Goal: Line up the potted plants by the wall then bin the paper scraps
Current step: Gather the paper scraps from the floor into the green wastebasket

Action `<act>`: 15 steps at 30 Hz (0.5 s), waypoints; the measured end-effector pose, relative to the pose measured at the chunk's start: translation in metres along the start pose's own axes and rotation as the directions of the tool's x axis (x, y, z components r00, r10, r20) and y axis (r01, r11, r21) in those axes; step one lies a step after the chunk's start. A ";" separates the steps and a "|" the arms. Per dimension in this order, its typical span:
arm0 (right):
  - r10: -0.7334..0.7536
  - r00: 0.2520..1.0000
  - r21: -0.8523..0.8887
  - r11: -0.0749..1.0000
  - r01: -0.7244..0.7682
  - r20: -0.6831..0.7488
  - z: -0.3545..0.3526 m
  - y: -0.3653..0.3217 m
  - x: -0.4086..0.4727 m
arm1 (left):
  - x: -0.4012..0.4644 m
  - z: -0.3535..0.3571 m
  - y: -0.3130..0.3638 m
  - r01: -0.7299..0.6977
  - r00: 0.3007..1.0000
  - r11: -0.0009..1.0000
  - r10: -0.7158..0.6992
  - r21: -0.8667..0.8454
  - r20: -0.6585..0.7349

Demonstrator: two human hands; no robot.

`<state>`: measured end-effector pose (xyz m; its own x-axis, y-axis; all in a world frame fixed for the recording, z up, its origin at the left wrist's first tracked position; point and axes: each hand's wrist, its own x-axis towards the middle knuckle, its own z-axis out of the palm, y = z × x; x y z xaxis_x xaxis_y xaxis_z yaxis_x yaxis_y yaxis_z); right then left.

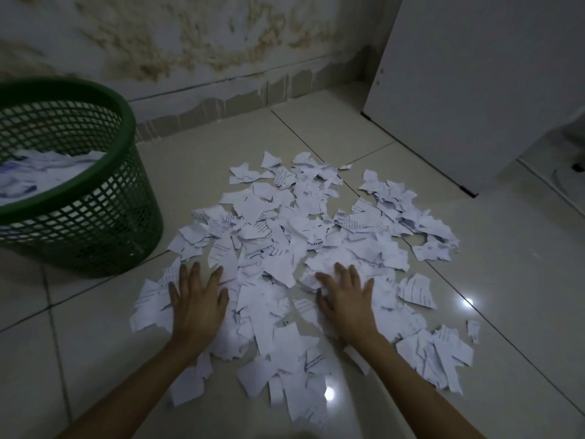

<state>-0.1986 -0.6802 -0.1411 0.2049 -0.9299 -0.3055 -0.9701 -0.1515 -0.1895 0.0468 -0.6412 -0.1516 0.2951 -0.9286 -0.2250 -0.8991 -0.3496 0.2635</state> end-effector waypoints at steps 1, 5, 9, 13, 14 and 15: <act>0.058 0.997 0.024 0.998 -0.057 -0.048 -0.005 0.002 0.000 | 0.000 -0.002 -0.003 -0.018 0.999 0.999 0.017 -0.028 -0.052; 0.129 0.963 0.254 0.965 -0.067 -0.238 -0.006 -0.006 0.003 | -0.001 -0.004 -0.004 -0.109 0.990 0.990 0.099 -0.093 -0.101; -0.187 0.975 0.240 0.948 0.211 -0.117 0.001 -0.040 0.000 | -0.009 0.001 0.008 -0.138 0.990 0.920 0.127 -0.366 -0.055; -0.208 0.968 0.380 0.892 0.246 -0.139 0.002 -0.070 -0.005 | -0.014 -0.003 0.022 -0.155 0.982 0.821 0.065 -0.550 -0.179; -0.133 0.961 0.477 0.846 0.237 -0.241 0.004 -0.075 -0.005 | -0.012 -0.003 0.023 -0.085 0.978 0.800 -0.047 -0.594 -0.202; -0.058 0.958 0.570 0.793 0.214 -0.280 0.004 -0.080 -0.006 | -0.010 -0.003 0.025 0.002 0.966 0.765 -0.168 -0.644 -0.195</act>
<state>-0.1215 -0.6613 -0.1280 0.2162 -0.9761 -0.0209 -0.6518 -0.1283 -0.7475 0.0226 -0.6409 -0.1395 0.4991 -0.8630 -0.0784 -0.4784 -0.3499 0.8054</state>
